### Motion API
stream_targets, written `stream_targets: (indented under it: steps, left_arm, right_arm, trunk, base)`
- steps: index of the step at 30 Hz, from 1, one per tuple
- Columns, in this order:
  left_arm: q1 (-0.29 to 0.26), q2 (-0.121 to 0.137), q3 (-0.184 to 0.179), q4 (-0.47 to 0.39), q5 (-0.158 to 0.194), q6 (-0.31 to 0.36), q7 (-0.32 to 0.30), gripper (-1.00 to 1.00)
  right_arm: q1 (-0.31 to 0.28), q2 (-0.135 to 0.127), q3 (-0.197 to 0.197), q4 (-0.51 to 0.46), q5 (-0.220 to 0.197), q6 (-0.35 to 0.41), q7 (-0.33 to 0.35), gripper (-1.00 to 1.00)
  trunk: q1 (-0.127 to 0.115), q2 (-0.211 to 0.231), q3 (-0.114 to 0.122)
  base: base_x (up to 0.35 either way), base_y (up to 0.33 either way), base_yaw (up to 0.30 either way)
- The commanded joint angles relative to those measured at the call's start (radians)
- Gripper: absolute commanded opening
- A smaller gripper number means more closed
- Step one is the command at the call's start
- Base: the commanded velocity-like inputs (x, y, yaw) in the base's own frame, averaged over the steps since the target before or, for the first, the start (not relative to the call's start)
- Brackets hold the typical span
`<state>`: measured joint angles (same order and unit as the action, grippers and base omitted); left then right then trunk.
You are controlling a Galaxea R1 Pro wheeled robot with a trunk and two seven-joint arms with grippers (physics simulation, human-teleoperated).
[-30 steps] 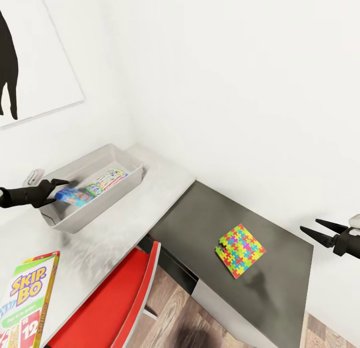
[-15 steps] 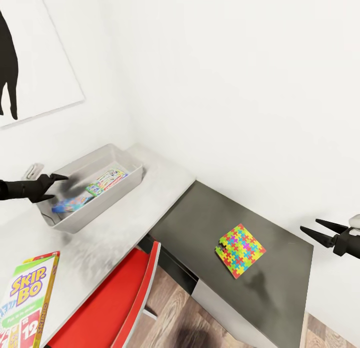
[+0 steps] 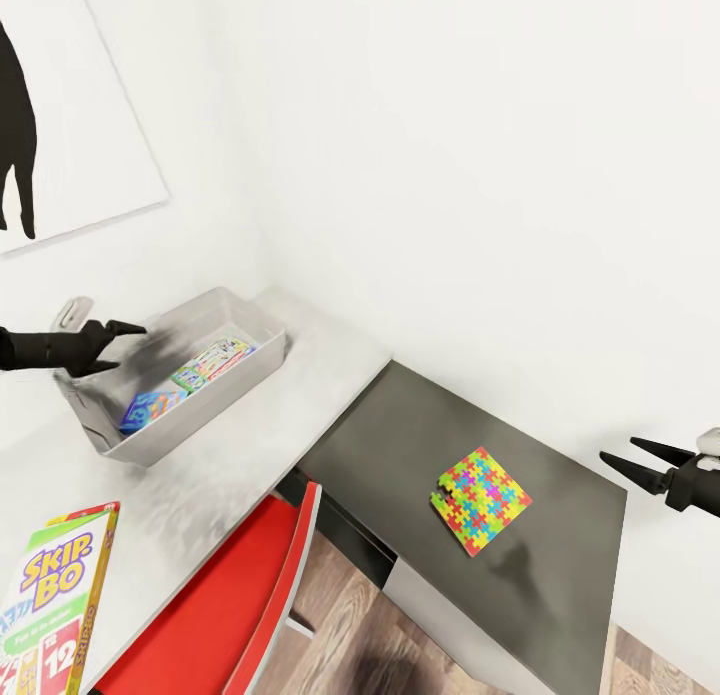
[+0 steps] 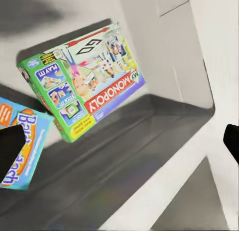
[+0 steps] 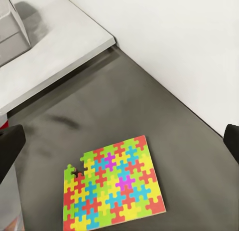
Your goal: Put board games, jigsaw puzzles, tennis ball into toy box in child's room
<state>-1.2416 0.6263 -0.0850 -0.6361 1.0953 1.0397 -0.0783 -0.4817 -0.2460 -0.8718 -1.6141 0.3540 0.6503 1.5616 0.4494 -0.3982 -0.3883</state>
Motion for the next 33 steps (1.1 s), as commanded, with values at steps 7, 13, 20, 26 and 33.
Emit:
stream_targets:
  steps: [7,13,20,26,33]
  left_arm:
    - [0.149,0.006,0.004,-0.347,0.213,0.007,-0.001,1.00]
    - [0.292,0.010,0.060,-0.544,0.541,0.007,0.066,1.00]
    - [0.395,0.027,0.122,-0.748,0.655,0.005,0.099,1.00]
    - [0.412,0.026,0.127,-0.814,0.666,0.004,0.102,1.00]
    - [0.479,0.020,0.152,-0.943,0.792,-0.013,0.102,1.00]
  right_arm:
    - [-0.002,0.000,0.001,-0.001,0.011,0.006,0.004,1.00]
    - [-0.002,0.001,0.002,-0.001,0.014,0.006,0.007,1.00]
    - [-0.002,0.001,0.001,-0.001,0.014,0.009,0.008,1.00]
    - [-0.002,0.001,0.002,-0.001,0.014,0.008,0.006,1.00]
    - [-0.004,0.002,0.003,-0.001,0.022,0.019,-0.020,1.00]
  trunk:
    - [0.001,-0.002,-0.002]
    - [0.001,-0.002,-0.002]
    - [0.001,-0.002,-0.002]
    - [0.001,-0.002,0.003]
    - [0.001,-0.002,0.014]
  base:
    - [0.000,0.000,0.000]
    - [0.000,0.000,0.000]
    - [-0.110,0.000,0.000]
    - [-0.259,0.000,0.017]
    - [-0.045,0.000,0.067]
